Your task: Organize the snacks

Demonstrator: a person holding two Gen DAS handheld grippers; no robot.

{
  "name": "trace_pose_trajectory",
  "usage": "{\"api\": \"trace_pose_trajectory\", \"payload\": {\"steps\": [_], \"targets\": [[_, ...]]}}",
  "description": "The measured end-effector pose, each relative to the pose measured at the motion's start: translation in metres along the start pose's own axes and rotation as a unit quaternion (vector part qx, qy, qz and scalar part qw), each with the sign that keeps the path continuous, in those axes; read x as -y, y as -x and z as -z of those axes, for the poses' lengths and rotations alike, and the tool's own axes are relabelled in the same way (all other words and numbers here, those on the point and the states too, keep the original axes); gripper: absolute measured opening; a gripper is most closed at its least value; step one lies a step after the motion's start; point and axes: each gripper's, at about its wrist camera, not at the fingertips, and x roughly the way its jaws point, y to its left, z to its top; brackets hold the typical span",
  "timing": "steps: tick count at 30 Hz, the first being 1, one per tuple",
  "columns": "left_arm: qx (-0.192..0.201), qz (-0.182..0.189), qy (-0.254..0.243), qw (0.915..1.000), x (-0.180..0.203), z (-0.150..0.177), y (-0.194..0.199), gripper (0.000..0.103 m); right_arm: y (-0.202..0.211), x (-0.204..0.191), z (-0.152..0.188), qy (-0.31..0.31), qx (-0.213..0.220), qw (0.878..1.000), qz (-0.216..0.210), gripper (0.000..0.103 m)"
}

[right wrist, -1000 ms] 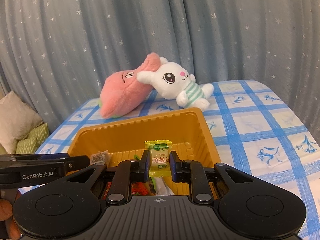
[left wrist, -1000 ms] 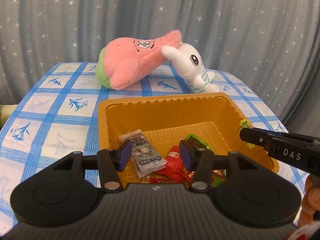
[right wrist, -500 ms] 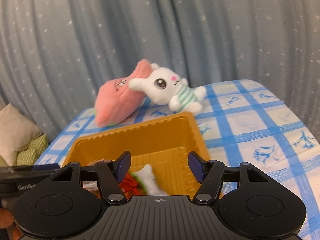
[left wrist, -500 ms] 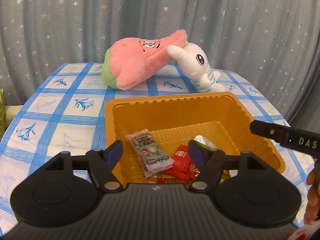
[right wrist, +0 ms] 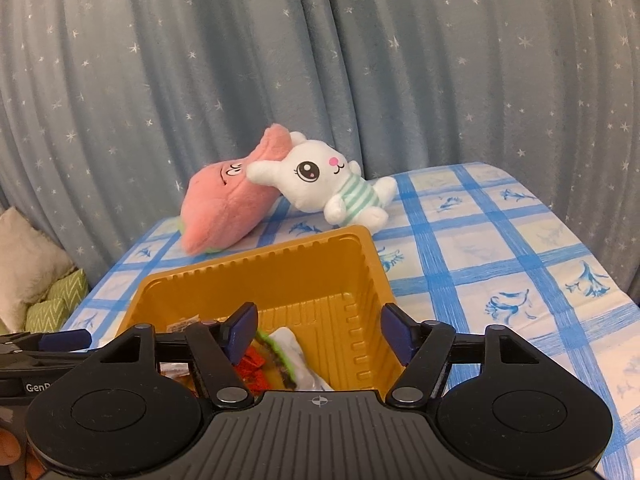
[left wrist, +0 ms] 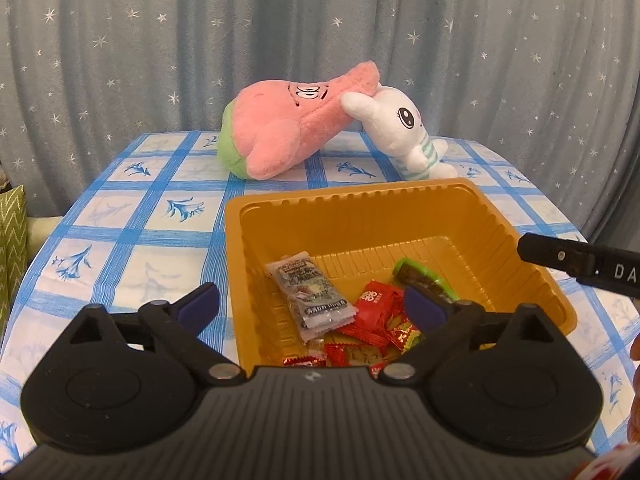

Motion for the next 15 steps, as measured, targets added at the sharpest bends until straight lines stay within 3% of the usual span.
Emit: {"api": "trace_pose_trajectory", "payload": {"steps": [4, 15], "targets": [[0.002, -0.002, -0.006, 1.0000, 0.004, 0.007, 0.014, 0.103, 0.008, -0.003, 0.003, 0.002, -0.005, 1.000, -0.003, 0.078], [0.005, 0.003, 0.028, 0.9996, 0.007, 0.044, 0.077, 0.103, 0.052, -0.014, 0.027, 0.033, -0.037, 0.999, -0.007, 0.083]]}}
